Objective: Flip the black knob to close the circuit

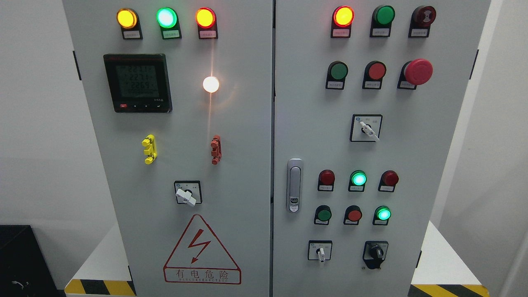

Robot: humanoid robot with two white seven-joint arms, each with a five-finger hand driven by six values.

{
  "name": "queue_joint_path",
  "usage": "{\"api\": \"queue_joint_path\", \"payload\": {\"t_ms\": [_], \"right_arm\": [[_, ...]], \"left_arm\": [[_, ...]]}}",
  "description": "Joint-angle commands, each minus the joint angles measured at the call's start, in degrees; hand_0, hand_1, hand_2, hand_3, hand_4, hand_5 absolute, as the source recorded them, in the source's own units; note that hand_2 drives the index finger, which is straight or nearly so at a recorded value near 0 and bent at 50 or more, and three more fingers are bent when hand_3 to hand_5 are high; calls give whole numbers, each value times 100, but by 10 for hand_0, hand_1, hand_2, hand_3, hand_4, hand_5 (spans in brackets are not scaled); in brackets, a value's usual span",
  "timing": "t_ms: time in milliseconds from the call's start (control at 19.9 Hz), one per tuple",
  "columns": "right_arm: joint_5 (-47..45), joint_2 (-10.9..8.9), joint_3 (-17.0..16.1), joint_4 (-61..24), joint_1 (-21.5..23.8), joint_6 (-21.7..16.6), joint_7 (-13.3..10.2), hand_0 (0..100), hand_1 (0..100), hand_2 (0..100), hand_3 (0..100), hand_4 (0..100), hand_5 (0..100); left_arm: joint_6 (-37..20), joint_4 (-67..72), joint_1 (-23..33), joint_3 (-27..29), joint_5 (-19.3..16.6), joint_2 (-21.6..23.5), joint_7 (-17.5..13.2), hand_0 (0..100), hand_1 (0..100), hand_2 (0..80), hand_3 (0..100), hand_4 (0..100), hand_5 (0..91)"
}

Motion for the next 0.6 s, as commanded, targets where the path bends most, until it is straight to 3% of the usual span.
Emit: {"api": "queue_joint_path", "payload": {"t_ms": [0,301,452,552], "right_arm": [[0,6,-2,18,-22,-2,45,0,102,0,0,0,0],[-9,24,-46,9,-22,-37,80,0,104,0,0,0,0],[-96,32,-107,9,-22,-169,255,0,102,0,0,0,0],[-97,41,-378,9,-22,-379,518,0,92,0,0,0,0]], "left_arm": [[5,-167,132,0,0,0,-1,120,556,0,0,0,0],[5,-167,132,0,0,0,-1,120,556,0,0,0,0],[5,-167,132,0,0,0,-1,120,556,0,0,0,0],[5,-167,132,0,0,0,-1,120,556,0,0,0,0]]}}
